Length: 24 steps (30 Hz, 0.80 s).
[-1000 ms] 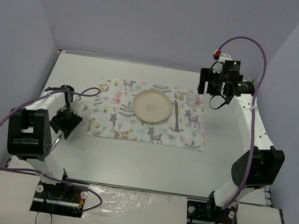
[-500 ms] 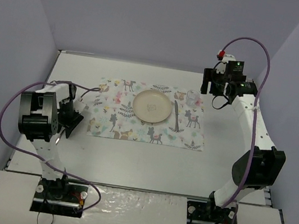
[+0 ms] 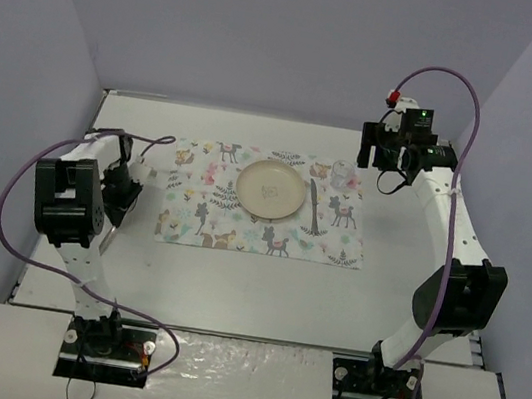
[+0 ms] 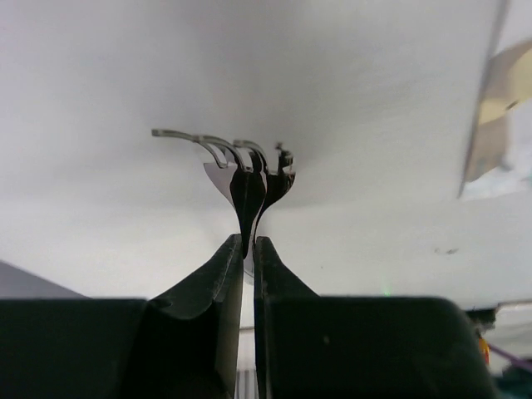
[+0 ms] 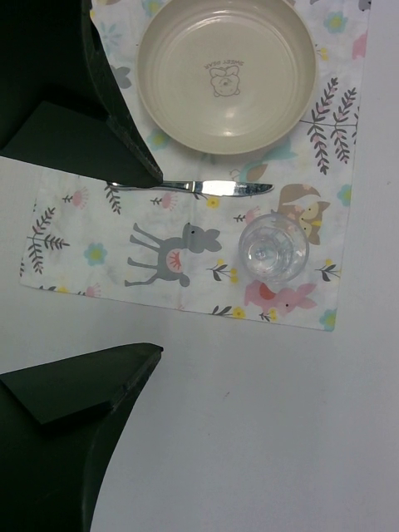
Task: Set the dinner table for one person
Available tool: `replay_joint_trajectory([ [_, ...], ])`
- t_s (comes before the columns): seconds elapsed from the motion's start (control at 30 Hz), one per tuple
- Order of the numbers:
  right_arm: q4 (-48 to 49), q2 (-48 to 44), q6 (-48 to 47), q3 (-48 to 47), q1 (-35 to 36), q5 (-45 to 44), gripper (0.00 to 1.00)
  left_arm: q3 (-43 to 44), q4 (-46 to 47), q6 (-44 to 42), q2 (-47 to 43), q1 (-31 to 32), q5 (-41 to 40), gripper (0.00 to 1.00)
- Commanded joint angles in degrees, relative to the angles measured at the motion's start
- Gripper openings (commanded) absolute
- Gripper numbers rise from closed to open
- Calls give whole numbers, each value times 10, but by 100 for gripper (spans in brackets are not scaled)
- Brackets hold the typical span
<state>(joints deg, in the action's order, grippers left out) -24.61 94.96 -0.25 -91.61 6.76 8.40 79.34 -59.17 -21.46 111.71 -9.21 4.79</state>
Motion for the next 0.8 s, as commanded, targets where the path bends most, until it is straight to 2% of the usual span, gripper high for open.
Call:
replay_joint_trajectory([
  [0.0,34,-1,1,-8,-3,-11,72,133,-22,29,-84,39,10,0],
  [0.1,41,-8,-5,9,-4,-31,72,228,-45,61,-80,77,-6,0],
  [0.27,43,-15,-13,19,-6,-54,72,337,-59,150,-38,132,12,0],
  [0.53,44,-3,-27,20,-20,-82,72,331,-42,294,4,227,10,0],
  [0.77,44,9,-32,29,-54,-104,72,335,-29,344,63,229,64,0],
])
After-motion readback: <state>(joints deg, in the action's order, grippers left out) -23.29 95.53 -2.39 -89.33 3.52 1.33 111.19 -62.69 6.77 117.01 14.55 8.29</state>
